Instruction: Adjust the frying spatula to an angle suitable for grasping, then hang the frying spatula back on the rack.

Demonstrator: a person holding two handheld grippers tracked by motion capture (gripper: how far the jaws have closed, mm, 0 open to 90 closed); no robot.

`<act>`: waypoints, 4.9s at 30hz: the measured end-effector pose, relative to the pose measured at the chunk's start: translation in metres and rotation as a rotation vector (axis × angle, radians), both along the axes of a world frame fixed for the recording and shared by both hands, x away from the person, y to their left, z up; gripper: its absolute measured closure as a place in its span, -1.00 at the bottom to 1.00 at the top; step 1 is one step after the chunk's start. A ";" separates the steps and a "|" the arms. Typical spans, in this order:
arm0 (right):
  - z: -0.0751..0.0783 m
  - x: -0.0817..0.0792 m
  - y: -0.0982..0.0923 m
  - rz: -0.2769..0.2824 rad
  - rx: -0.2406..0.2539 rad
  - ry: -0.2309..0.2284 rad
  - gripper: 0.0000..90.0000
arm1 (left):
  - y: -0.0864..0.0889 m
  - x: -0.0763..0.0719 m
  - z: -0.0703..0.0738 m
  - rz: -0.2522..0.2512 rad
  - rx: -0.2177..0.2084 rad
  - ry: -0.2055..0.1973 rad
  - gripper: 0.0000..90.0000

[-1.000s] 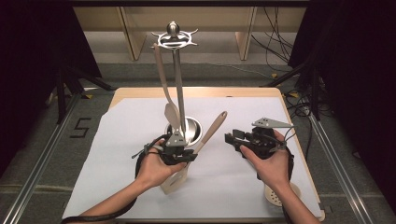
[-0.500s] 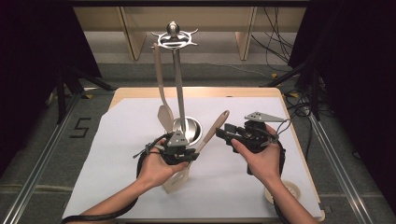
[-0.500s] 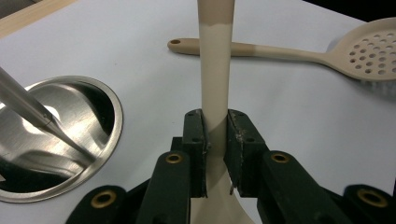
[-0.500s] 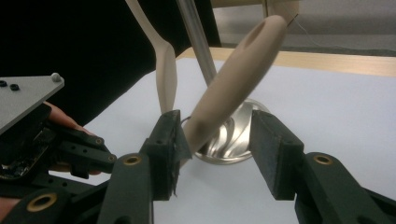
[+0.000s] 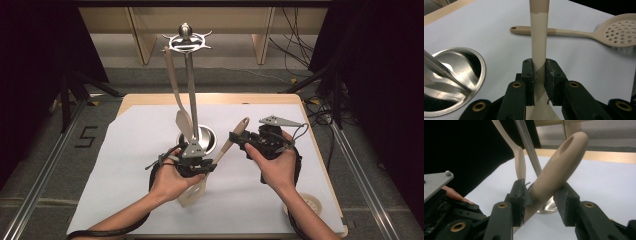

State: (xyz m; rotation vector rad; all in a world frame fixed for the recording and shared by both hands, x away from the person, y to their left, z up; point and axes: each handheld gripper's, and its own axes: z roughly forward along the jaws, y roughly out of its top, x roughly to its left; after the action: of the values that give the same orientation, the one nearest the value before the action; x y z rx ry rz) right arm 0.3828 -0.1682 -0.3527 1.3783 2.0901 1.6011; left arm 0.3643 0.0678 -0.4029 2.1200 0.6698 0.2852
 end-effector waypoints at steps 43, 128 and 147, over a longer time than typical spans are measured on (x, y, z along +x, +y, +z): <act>0.034 -0.009 -0.007 0.544 0.019 -0.255 0.66 | 0.006 0.012 0.030 -0.371 -0.336 0.006 0.44; -0.033 -0.007 -0.057 -0.034 -0.196 -0.128 0.39 | 0.045 0.020 0.094 -0.043 -0.230 -0.106 0.69; -0.026 -0.010 -0.066 -0.070 -0.206 -0.129 0.38 | 0.052 0.028 0.111 -0.026 -0.238 -0.134 0.69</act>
State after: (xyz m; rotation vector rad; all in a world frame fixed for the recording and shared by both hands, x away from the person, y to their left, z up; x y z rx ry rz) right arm 0.3724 -0.2338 -0.3785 1.2321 2.0416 1.3657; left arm 0.3926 0.1197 -0.2924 1.8640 0.5677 0.3141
